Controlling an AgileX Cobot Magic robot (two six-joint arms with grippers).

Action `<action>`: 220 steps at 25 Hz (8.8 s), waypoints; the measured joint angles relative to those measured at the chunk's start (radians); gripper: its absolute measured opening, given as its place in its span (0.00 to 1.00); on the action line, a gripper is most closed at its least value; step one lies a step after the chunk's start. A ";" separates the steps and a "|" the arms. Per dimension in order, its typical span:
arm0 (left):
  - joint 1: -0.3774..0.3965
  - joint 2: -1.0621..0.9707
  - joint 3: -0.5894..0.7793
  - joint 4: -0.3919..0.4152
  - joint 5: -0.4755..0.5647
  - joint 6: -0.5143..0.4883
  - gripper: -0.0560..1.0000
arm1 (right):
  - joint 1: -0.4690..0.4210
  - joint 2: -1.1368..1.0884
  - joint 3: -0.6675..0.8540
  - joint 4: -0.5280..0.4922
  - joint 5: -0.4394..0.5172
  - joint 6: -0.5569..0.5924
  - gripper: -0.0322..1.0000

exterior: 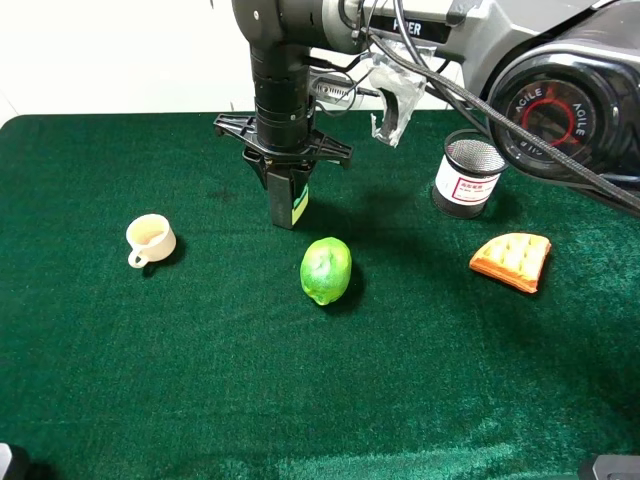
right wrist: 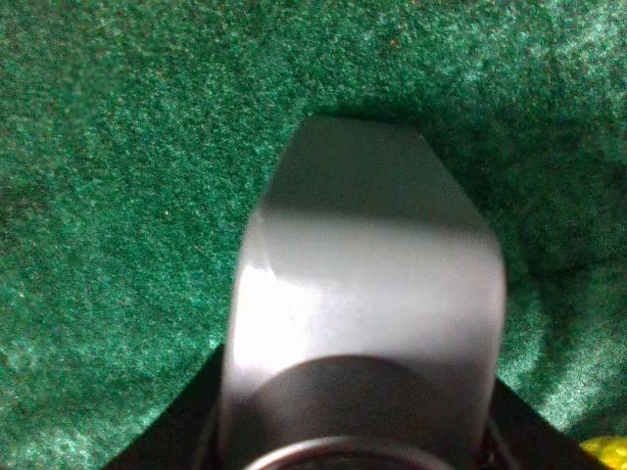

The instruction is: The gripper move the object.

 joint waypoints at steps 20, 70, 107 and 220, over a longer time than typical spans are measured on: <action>0.000 0.000 0.000 0.000 0.000 0.000 0.99 | 0.000 -0.103 0.001 0.018 0.001 -0.063 0.31; 0.000 -0.001 0.000 0.000 0.000 0.000 0.99 | -0.519 -0.697 0.405 -0.021 0.021 -0.656 0.31; 0.000 -0.001 0.000 0.000 0.000 0.000 0.99 | -0.792 -0.534 0.613 -0.091 -0.070 -0.868 0.31; 0.000 -0.001 0.000 0.000 0.000 0.000 0.99 | -0.687 -1.654 1.063 -0.068 0.007 -0.954 0.70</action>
